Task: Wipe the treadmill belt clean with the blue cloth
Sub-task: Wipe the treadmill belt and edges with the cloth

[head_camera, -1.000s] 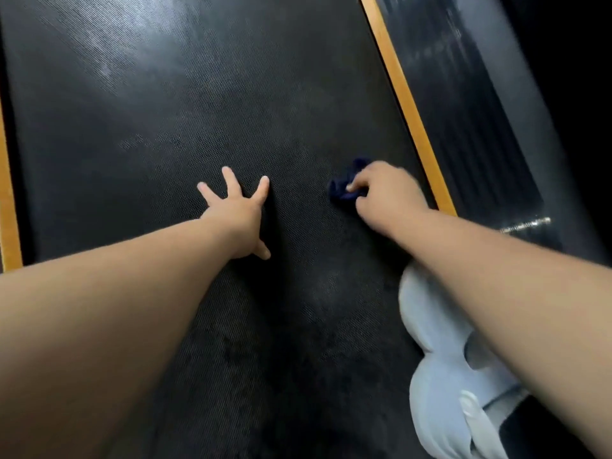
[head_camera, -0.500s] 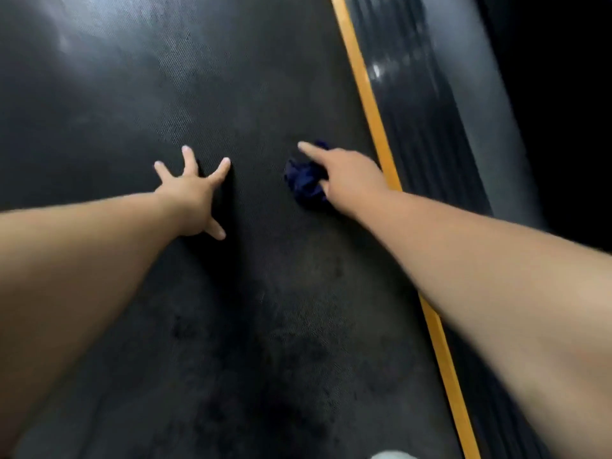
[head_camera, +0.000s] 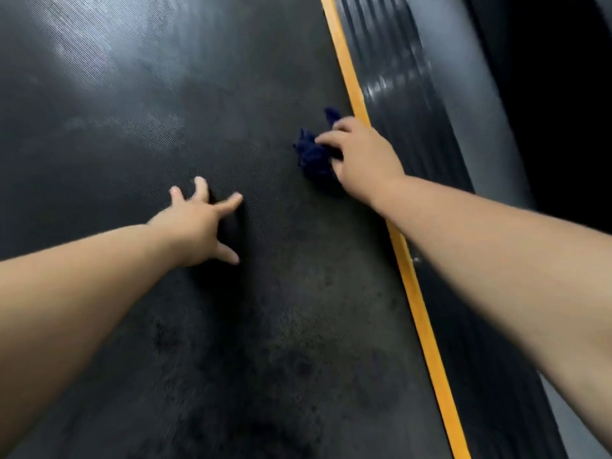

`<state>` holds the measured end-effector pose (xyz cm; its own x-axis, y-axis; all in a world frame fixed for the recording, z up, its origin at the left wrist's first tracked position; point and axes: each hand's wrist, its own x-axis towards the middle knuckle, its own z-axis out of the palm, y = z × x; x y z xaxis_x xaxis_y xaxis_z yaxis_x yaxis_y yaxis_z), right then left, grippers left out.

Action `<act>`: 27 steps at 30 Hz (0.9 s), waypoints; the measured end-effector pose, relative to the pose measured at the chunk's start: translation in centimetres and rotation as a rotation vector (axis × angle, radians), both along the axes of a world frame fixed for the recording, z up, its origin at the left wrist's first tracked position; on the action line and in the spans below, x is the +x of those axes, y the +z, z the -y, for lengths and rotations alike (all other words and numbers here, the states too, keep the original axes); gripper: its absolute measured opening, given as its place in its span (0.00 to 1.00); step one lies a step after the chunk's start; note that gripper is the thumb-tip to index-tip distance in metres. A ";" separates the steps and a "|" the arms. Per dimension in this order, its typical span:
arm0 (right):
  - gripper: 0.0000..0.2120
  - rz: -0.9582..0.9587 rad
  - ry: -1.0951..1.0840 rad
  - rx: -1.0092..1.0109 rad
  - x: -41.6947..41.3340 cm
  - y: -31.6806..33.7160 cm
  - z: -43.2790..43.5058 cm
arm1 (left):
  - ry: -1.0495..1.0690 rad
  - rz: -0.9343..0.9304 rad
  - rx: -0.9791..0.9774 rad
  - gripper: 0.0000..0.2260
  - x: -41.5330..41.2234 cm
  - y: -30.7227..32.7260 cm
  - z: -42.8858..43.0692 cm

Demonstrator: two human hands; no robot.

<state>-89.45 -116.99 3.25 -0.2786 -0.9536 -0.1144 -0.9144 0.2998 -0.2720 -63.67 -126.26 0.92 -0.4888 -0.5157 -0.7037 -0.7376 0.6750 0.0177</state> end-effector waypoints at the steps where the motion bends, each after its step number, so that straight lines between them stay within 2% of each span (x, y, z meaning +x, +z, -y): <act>1: 0.17 -0.015 -0.005 0.040 0.2 -0.8 1.0 | -0.001 0.015 0.039 0.51 -0.2 -0.4 -0.7; 4: 0.19 -0.054 0.023 0.134 1.4 -3.0 -0.6 | 0.037 0.054 0.051 0.53 -0.8 -0.7 -1.6; 6: 0.18 -0.045 0.087 0.125 2.1 -2.8 -4.5 | 0.071 0.048 0.074 0.53 -0.9 -0.6 -1.4; 9: 0.17 0.017 0.200 0.257 3.0 -1.0 -10.1 | 0.086 0.045 0.091 0.53 -0.8 -0.6 -1.5; 12: 0.16 0.054 0.187 0.298 1.4 -0.1 -9.0 | 0.087 0.046 0.076 0.53 -0.7 -0.5 -1.3; 15: 0.16 -0.053 0.054 0.104 -0.9 -0.2 -3.8 | 0.074 0.030 0.067 0.54 -0.8 -0.6 -1.2; 18: 0.17 -0.216 0.065 0.188 -0.5 -0.8 -2.0 | 0.095 0.042 0.063 0.54 -0.8 -0.6 -1.2; 21: 0.16 -0.319 0.130 0.216 1.3 -1.1 -6.2 | 0.085 0.027 0.046 0.54 -0.7 -0.6 -1.2; 25: 0.15 -0.181 0.162 0.270 3.5 -0.7 -13.2 | 0.079 0.020 0.011 0.54 -0.5 -0.6 -1.4; 27: 0.14 -0.084 0.107 0.315 4.0 -0.7 -14.8 | 0.080 0.008 -0.002 0.54 -0.5 -0.6 -1.5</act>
<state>-85.43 -102.14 2.58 -0.2001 -0.8992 -0.3891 -0.9604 0.2586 -0.1038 -64.13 -124.72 0.32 -0.4401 -0.5540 -0.7067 -0.7894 0.6137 0.0105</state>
